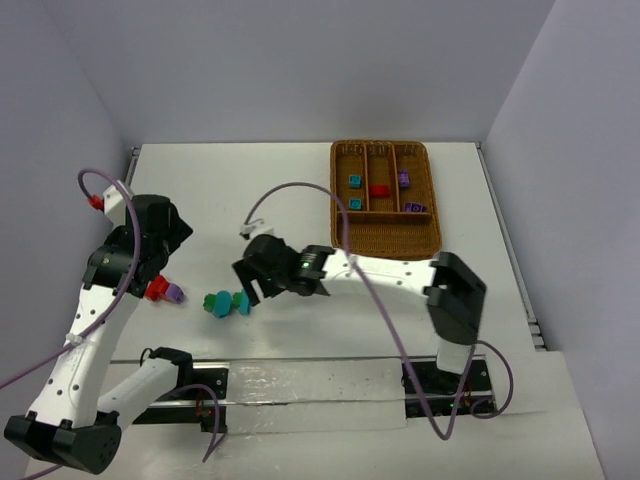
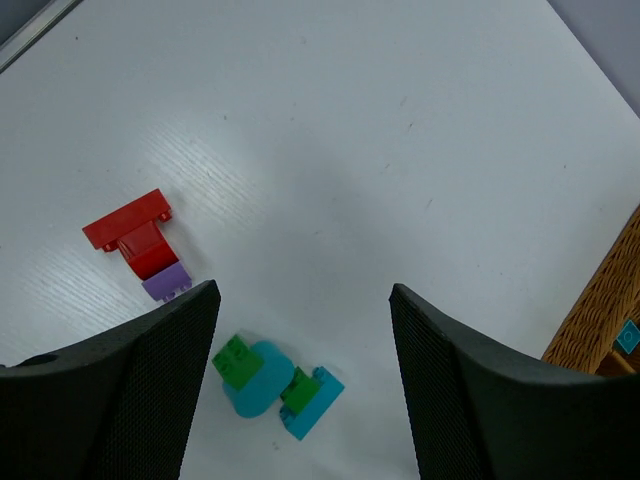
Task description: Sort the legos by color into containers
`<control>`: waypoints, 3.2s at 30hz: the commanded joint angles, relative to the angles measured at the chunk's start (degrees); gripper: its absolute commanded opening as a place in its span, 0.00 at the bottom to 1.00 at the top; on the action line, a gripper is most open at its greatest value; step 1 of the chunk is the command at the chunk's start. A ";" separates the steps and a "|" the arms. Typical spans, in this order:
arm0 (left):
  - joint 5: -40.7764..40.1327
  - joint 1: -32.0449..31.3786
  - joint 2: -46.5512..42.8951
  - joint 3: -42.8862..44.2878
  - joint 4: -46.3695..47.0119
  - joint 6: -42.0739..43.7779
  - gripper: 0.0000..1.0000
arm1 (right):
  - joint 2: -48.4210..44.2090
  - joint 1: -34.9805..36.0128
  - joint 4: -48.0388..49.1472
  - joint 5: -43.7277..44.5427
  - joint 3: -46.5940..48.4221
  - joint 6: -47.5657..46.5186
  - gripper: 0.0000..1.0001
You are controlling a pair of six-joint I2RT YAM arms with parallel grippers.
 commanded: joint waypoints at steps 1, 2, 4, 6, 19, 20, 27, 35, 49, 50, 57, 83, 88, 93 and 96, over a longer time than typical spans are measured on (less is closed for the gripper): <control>-0.43 0.61 -0.87 0.82 -2.60 -1.56 0.77 | 10.58 2.38 -3.16 0.23 12.18 -0.09 0.87; -0.30 0.76 -0.71 0.85 -2.41 -1.54 0.77 | 12.38 2.46 -3.35 0.45 13.72 1.04 0.87; 0.12 0.86 -0.34 1.01 -2.06 -1.46 0.76 | 16.76 2.46 -5.38 0.72 15.90 3.30 0.87; 0.65 0.78 -0.27 0.82 -1.16 -1.19 0.76 | 18.70 2.52 -5.61 0.74 17.17 6.34 0.83; 1.49 0.87 -1.58 -0.78 0.36 -0.44 0.76 | 22.39 3.11 -3.63 0.11 16.36 10.50 0.78; 1.56 0.82 -1.69 -0.87 0.43 -0.40 0.76 | 22.81 3.25 -3.70 0.16 16.66 10.48 0.77; 1.81 0.85 -2.46 -0.91 0.50 0.04 0.75 | 22.69 3.91 -3.39 0.88 17.07 10.54 0.76; 1.62 0.87 -3.20 -0.91 0.08 0.36 0.75 | 24.16 4.07 -6.37 4.28 18.58 11.43 0.80; 3.71 0.83 -3.80 -1.96 1.26 0.56 0.75 | 17.11 3.82 -7.37 8.60 13.17 10.13 0.81; 3.76 0.80 -3.86 -1.96 1.31 0.66 0.75 | 16.83 3.87 -7.08 8.02 13.32 8.89 0.81; 4.01 0.85 -4.44 -2.44 1.72 1.11 0.75 | 14.80 3.78 -6.85 4.04 14.75 3.49 0.81; 2.11 0.87 -4.37 -1.56 1.08 2.15 0.75 | 26.58 4.37 -9.50 1.69 30.49 -4.97 0.68; 1.83 0.87 -4.46 -1.43 0.93 2.15 0.75 | 27.98 4.87 -9.86 3.77 30.63 -5.13 0.67; 1.86 0.81 -4.51 -1.43 0.73 2.06 0.75 | 28.90 4.92 -9.77 5.39 30.74 -5.07 0.65; 1.74 0.86 -4.73 -1.43 0.61 2.06 0.75 | 29.26 4.92 -9.66 6.16 30.99 -4.49 0.63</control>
